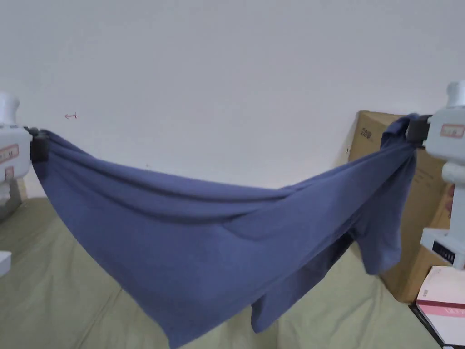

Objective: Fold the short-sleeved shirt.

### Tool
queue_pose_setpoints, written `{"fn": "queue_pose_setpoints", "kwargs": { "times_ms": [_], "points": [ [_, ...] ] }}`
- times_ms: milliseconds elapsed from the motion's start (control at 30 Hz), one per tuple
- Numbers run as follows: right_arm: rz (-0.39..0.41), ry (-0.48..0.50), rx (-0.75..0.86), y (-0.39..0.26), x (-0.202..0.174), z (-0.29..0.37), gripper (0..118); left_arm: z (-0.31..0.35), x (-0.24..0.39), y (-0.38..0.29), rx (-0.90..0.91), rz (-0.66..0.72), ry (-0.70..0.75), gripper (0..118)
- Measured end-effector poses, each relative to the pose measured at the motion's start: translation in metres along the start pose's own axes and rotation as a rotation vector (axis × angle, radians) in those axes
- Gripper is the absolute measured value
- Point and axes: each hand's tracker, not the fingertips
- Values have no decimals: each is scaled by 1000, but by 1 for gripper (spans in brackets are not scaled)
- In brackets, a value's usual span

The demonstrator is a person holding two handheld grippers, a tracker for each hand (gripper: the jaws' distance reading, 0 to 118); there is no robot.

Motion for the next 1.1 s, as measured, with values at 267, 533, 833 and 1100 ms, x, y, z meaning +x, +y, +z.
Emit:
{"fn": "queue_pose_setpoints", "kwargs": {
  "times_ms": [267,533,833,1100],
  "points": [
    [-22,-33,48,46,0,-33,5,-49,9,45,18,-5,29,1],
    [-85,-111,-119,-77,-2,-108,5,-116,45,-69,-145,-2,49,1],
    [-92,-116,-226,-166,17,-98,5,-100,47,-148,-248,22,7,1],
    [-63,-58,-336,-224,50,10,5,11,31,-202,-348,74,-84,1]
  ]
}}
